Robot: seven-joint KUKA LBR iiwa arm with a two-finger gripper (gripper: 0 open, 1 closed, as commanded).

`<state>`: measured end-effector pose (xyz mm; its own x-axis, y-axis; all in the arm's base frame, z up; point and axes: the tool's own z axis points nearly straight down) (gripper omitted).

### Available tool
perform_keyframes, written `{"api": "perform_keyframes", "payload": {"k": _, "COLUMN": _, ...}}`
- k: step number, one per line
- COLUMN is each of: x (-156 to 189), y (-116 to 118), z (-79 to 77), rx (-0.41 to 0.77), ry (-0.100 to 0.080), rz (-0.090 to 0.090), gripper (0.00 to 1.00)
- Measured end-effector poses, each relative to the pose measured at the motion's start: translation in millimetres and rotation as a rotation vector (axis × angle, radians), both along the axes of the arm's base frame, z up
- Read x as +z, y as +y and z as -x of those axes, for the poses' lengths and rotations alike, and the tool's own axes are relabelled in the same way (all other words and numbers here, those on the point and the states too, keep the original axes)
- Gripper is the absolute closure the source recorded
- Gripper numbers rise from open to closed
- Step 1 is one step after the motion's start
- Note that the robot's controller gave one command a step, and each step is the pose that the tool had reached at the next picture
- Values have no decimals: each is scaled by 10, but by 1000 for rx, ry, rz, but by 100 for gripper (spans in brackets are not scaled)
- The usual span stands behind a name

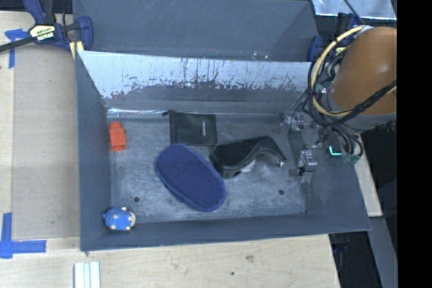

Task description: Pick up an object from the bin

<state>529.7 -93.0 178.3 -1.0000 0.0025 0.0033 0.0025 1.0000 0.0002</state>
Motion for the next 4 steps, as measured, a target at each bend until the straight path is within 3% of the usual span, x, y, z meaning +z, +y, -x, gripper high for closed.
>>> {"api": "perform_keyframes", "payload": {"k": 1, "x": -931, "y": 663, "z": -386, "rx": -286, "ry": 4, "rz": 2, "gripper": 0}}
{"api": "perform_keyframes", "payload": {"k": 2, "x": -890, "y": 652, "z": -406, "rx": -285, "ry": 0, "rz": 2, "gripper": 100}}
{"api": "perform_keyframes", "payload": {"k": 4, "x": 820, "y": 828, "z": -212, "rx": -255, "ry": -8, "rz": 1, "gripper": 100}}
